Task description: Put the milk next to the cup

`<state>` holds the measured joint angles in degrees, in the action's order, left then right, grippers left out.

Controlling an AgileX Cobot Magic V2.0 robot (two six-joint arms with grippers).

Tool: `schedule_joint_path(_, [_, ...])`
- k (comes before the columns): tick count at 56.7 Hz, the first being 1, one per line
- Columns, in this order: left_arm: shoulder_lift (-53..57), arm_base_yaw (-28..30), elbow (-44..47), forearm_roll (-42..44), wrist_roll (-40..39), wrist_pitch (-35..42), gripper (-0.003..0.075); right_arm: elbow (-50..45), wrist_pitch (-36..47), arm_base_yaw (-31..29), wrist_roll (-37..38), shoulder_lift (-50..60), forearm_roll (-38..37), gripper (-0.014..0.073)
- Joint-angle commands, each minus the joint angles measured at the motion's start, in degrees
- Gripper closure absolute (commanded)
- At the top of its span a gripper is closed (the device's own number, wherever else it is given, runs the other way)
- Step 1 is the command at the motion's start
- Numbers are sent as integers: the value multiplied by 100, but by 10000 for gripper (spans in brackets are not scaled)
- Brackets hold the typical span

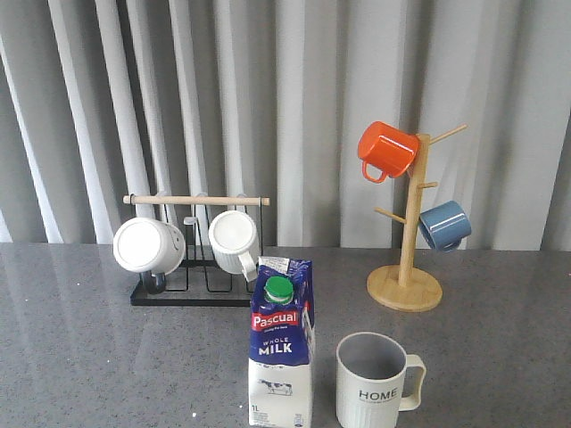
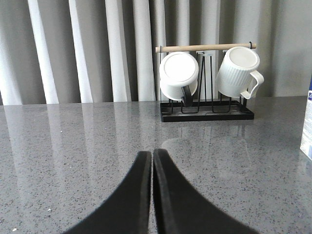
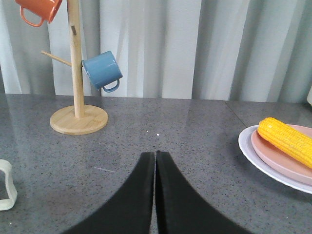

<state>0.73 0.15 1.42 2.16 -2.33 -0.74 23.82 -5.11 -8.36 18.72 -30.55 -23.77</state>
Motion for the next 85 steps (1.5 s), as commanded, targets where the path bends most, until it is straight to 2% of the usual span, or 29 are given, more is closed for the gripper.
schedule_joint_path(1, [61,-5,-99,7,-50,391,727,141,354,-47,-145,0,-190,596])
schedule_joint_path(9, [61,-5,-99,7,-43,391,727,136,380,-40,-133,417,-142,596])
schedule_joint_path(16, [61,-5,-99,7,-43,391,727,-175,511,-40,-152,821,281,596])
schedule_joint_path(24, [61,-5,-99,7,-43,391,727,-1145,1125,-40,-349,1403,942,596])
schedule_joint_path(29, [61,-5,-99,7,-43,391,727,-1798,1688,-40,-312,1843,1051,596])
schedule_joint_path(34, [61,-5,-99,7,-43,391,727,-2269,1859,-40,-267,2315,1141,596])
schedule_joint_path(39, [61,-5,-99,7,-43,391,727,-2598,1818,24,-81,2684,1140,596])
schedule_joint_path(46, [61,-5,-99,7,-43,391,727,-2589,1168,551,-32,3052,847,596])
schedule_joint_path(55, [61,-5,-99,7,-43,391,727,-2589,851,1108,-385,3184,900,596])
schedule_joint_path(76, [61,-5,-99,7,-43,391,727,-2589,576,1176,-445,3188,913,596])
schedule_joint_path(85, [61,-5,-99,7,-43,391,727,-2589,395,1443,-445,3188,899,596])
